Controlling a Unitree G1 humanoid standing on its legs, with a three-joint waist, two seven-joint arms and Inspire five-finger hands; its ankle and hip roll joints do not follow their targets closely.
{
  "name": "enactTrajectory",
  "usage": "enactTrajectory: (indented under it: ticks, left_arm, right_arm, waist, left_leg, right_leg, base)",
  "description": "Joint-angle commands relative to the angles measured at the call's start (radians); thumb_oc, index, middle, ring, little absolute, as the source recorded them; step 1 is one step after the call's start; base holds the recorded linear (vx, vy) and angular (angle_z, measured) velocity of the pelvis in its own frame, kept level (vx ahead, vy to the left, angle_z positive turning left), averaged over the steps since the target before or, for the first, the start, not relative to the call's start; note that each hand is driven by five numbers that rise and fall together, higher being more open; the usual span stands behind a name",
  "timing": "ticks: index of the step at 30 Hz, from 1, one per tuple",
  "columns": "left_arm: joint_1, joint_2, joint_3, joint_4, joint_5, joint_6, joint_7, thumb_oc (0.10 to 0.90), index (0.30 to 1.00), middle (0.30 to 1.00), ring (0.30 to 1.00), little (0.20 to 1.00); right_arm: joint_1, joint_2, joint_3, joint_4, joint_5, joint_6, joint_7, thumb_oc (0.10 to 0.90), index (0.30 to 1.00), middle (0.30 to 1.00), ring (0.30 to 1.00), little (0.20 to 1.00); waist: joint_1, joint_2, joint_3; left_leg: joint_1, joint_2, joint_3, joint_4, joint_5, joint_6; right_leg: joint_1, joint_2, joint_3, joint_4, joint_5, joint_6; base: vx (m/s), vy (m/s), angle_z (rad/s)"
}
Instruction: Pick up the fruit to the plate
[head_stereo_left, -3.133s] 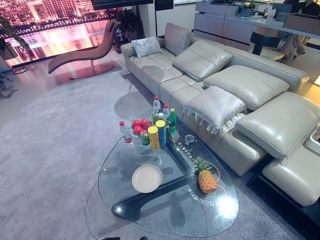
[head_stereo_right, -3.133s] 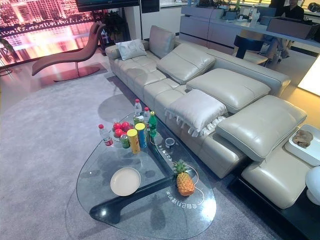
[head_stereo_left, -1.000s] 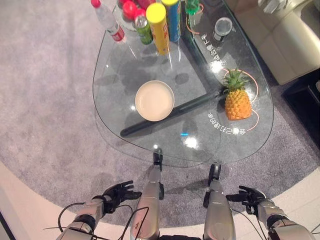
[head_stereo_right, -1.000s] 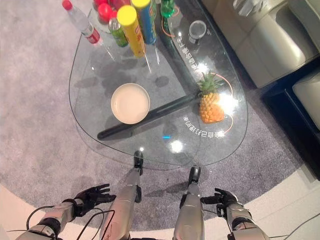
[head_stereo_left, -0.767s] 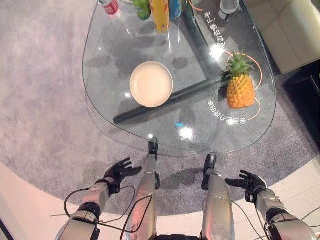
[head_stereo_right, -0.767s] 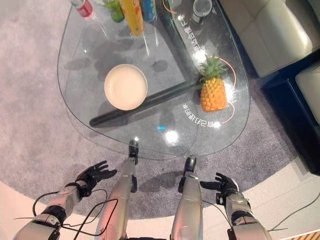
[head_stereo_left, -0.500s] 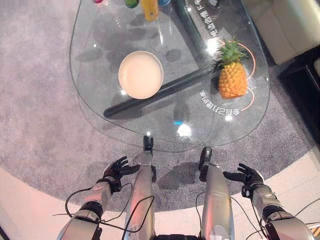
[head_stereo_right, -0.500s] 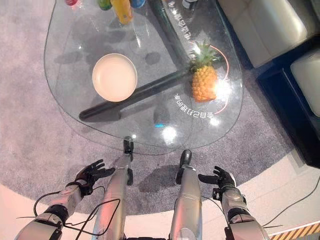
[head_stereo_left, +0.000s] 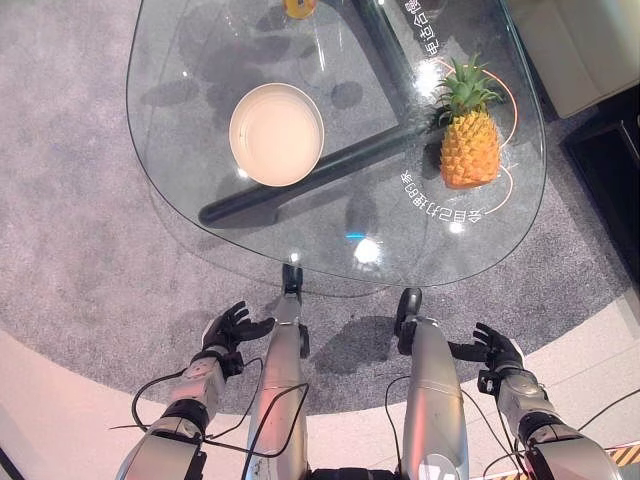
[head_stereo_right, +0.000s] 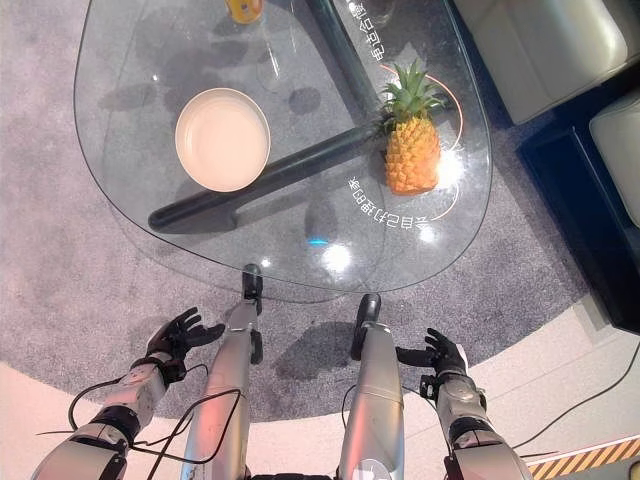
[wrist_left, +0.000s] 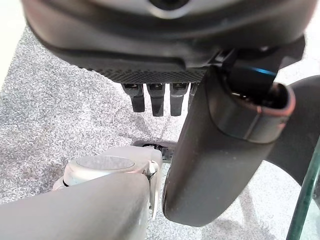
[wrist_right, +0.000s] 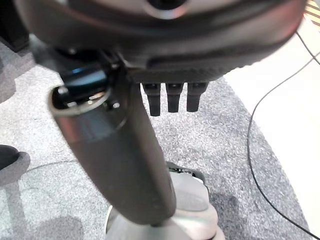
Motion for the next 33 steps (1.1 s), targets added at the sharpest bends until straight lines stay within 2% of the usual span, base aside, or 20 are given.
enactTrajectory:
  ticks: [1,7,12,18,26,33]
  left_arm:
    - [0.052,0.036,0.009,0.023,-0.027,-0.017,0.012,0.800,0.900,0.900,0.900,0.900]
    - [0.052,0.043,0.001,0.019,-0.030,-0.012,0.003,0.800,0.900,0.900,0.900,0.900]
    - [0.049,0.052,-0.013,0.031,-0.029,-0.013,-0.007,0.800,0.900,0.900,0.900,0.900]
    - [0.050,0.063,-0.027,0.032,-0.035,-0.016,-0.005,0.800,0.900,0.900,0.900,0.900]
    - [0.035,0.085,-0.054,0.029,-0.044,-0.005,-0.007,0.800,0.900,0.900,0.900,0.900]
    - [0.041,0.093,-0.067,0.002,-0.058,0.005,0.007,0.800,0.900,0.900,0.900,0.900]
  right_arm:
    - [0.037,0.001,0.003,-0.034,0.002,-0.024,-0.027,0.800,0.900,0.900,0.900,0.900]
    - [0.030,-0.006,-0.005,-0.031,-0.019,-0.020,-0.094,0.800,0.900,0.900,0.900,0.900]
    - [0.010,-0.056,-0.060,0.002,-0.013,-0.032,-0.252,0.800,0.900,0.900,0.900,0.900]
    - [-0.029,-0.123,-0.135,-0.020,0.014,-0.080,-0.413,0.800,0.900,0.900,0.900,0.900]
    - [-0.093,-0.198,-0.161,-0.107,0.018,-0.138,-0.564,0.800,0.900,0.900,0.900,0.900]
    - [-0.127,-0.237,-0.158,-0.258,0.001,-0.189,-0.702,0.800,0.900,0.900,0.900,0.900]
  waist:
    - [0.009,-0.006,-0.010]
    - [0.011,-0.009,-0.010]
    - [0.017,-0.014,-0.010]
    - [0.024,-0.023,-0.010]
    - [0.029,-0.029,-0.010]
    - [0.025,-0.029,-0.010]
  left_leg:
    - [-0.034,0.002,0.011,0.215,-0.158,0.006]
    - [-0.039,0.007,0.010,0.217,-0.159,0.003]
    - [-0.036,0.012,0.010,0.223,-0.165,0.000]
    - [-0.036,0.018,0.009,0.230,-0.172,0.001]
    - [-0.034,0.018,0.005,0.228,-0.178,0.004]
    - [-0.029,0.015,0.005,0.218,-0.177,0.004]
  right_leg:
    - [-0.033,-0.003,0.054,-0.172,0.200,0.017]
    - [-0.034,-0.002,0.051,-0.172,0.198,0.015]
    - [-0.024,-0.006,0.043,-0.178,0.201,0.018]
    - [-0.014,-0.005,0.034,-0.176,0.203,0.021]
    - [-0.006,-0.011,0.018,-0.185,0.210,0.027]
    - [-0.004,-0.011,0.016,-0.197,0.213,0.025]
  base:
    - [0.00,0.000,0.00]
    - [0.00,0.000,0.00]
    - [0.00,0.000,0.00]
    - [0.01,-0.027,0.00]
    - [0.00,-0.026,0.00]
    - [0.00,0.004,0.04]
